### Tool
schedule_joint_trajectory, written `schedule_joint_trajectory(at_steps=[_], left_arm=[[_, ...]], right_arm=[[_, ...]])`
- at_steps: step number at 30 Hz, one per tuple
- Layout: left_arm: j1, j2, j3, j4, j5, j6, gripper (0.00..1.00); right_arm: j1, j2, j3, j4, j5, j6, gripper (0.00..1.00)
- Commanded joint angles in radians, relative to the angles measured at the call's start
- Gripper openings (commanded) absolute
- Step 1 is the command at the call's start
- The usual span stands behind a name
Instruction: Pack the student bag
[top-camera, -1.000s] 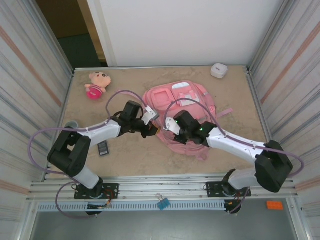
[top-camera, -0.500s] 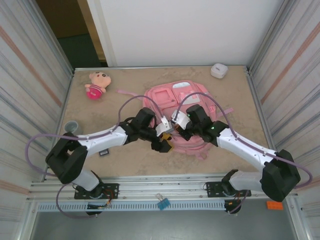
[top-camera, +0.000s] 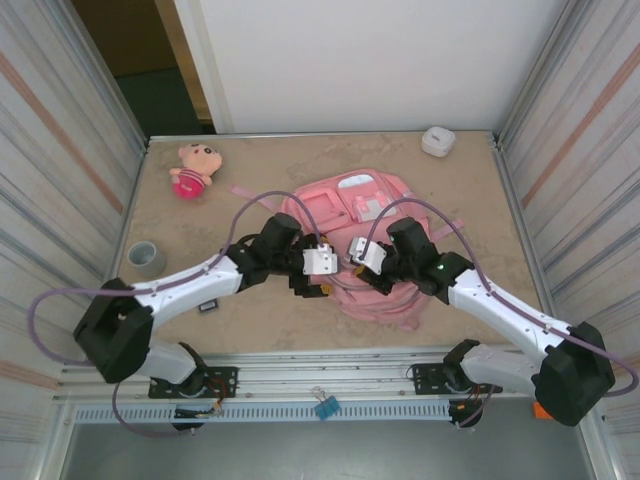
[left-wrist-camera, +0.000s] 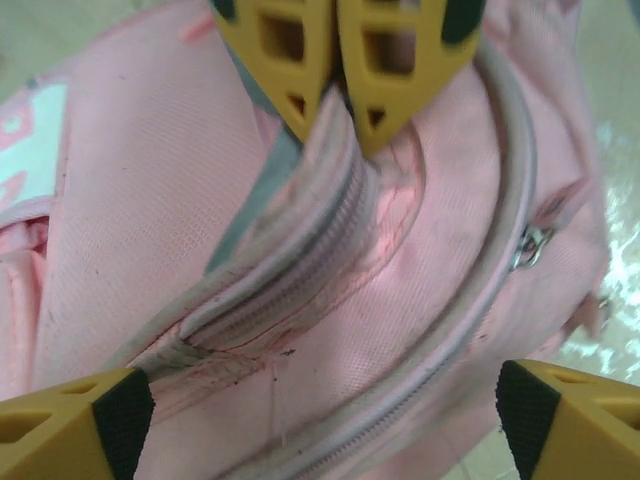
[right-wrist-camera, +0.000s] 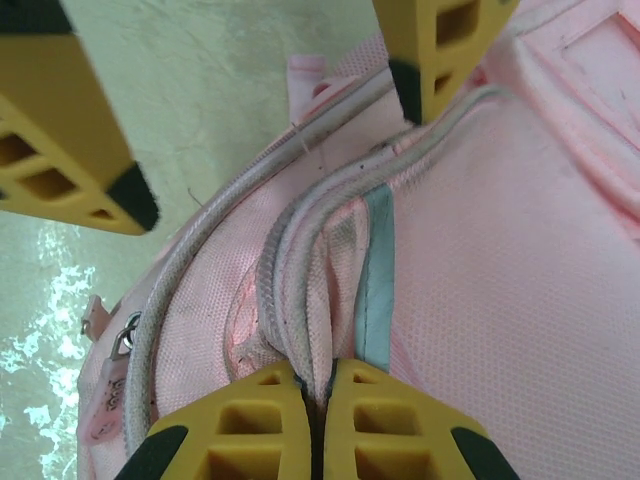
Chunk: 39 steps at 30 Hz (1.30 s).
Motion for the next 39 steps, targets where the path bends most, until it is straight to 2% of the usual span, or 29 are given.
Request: schedule_joint_trajectory(at_steps=[1,2,3,5,6,9,11,12,13,15,18,20,23,26,28,30,32,34,39], left_arm=[[0.003,0.052,0.055,-0.046,-0.002,0.13,0.87],[0.003,0.065,0.061,-0.04,0.002,0.132,0.82],[0.003,0.077,0.063,-0.029,0.005,0.129,0.71],[0.001,0.086,0.067,-0.018,0.006,0.115,0.4],[0.001,0.085,0.07,-0.025,0.006,0.103,0.28],[-0.018,0.057,0.06,-0.043,-0.011,0.06,0.01],[-0.03,0.026,0.036,-0.021,-0.05,-0.014,0.0],[-0.031,0.013,0.027,-0.009,-0.067,-0.108,0.0],[-0.032,0.007,0.027,-0.006,-0.075,-0.184,0.0],[-0.032,0.003,0.033,-0.008,-0.08,-0.293,0.0],[-0.033,0.008,0.015,0.062,-0.075,-0.446,0.0],[-0.033,0.017,0.012,0.094,-0.053,-0.515,0.0],[-0.033,0.025,0.017,0.088,-0.023,-0.573,0.0],[-0.033,0.016,0.023,0.067,-0.001,-0.601,0.0],[-0.033,0.008,0.019,0.061,0.007,-0.606,0.0],[-0.032,-0.002,0.014,0.063,0.008,-0.611,0.0],[-0.033,-0.004,0.012,0.067,0.012,-0.612,0.0],[-0.031,-0.001,0.012,0.07,0.018,-0.612,0.0],[-0.031,0.019,0.029,0.063,0.035,-0.609,0.0]], right_arm=[[-0.019,-0.039,0.017,0.017,-0.122,-0.035,0.0],[-0.026,-0.041,0.017,0.017,-0.136,-0.032,0.0],[-0.036,-0.043,0.018,0.017,-0.151,-0.03,0.0],[-0.054,-0.045,0.016,0.025,-0.173,-0.021,0.0],[-0.065,-0.046,0.015,0.033,-0.18,-0.015,0.0],[-0.1,-0.04,0.006,0.069,-0.176,0.019,0.0],[-0.118,-0.031,0.009,0.091,-0.155,0.058,0.03],[-0.125,-0.026,0.02,0.081,-0.151,0.083,0.1],[-0.13,-0.023,0.038,0.057,-0.149,0.122,0.21],[-0.138,-0.031,0.076,0.01,-0.148,0.219,0.35],[-0.139,-0.069,0.142,-0.08,-0.123,0.401,0.49],[-0.138,-0.1,0.186,-0.159,-0.065,0.54,0.54],[-0.13,-0.175,0.24,-0.309,0.021,0.721,0.55],[-0.103,-0.241,0.231,-0.392,0.031,0.909,0.52],[-0.046,-0.272,0.198,-0.4,0.049,1.003,0.48],[0.049,-0.276,0.182,-0.432,0.131,1.073,0.46],[0.154,-0.258,0.184,-0.473,0.252,1.131,0.46],[0.216,-0.226,0.184,-0.481,0.322,1.159,0.47],[0.267,-0.097,0.208,-0.459,0.393,1.149,0.48]])
